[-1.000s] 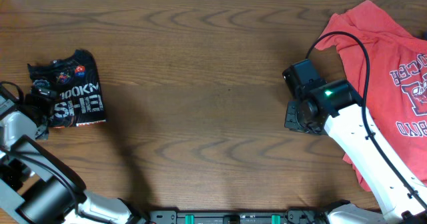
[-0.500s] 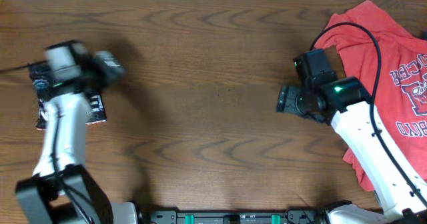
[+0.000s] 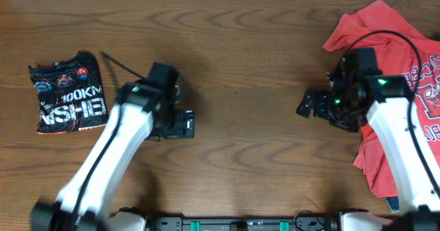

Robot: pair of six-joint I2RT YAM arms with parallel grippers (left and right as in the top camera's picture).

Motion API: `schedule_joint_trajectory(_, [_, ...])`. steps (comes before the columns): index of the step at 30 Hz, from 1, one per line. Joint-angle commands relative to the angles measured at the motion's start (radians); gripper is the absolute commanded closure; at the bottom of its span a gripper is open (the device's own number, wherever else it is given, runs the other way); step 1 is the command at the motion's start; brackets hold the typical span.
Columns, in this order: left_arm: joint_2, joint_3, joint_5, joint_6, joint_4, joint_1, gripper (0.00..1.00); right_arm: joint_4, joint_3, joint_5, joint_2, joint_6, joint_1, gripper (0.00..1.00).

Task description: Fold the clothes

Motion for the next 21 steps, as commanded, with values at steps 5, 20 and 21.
schedule_joint_trajectory(5, [-0.484, -0.046, -0.127, -0.077, -0.044, 0.001, 0.02, -0.023, -0.005, 0.159, -0.297, -0.014, 0.031, 0.01])
schedule_joint_trajectory(20, [-1.228, -0.188, -0.251, -0.134, 0.105, 0.001, 0.02, 0.081, -0.150, 0.325, -0.714, -0.015, 0.171, 0.01])
schedule_joint_trajectory(21, [-1.239, -0.188, -0.251, -0.134, 0.105, 0.001, 0.02, 0.072, -0.150, 0.325, -0.714, -0.015, 0.171, 0.01])
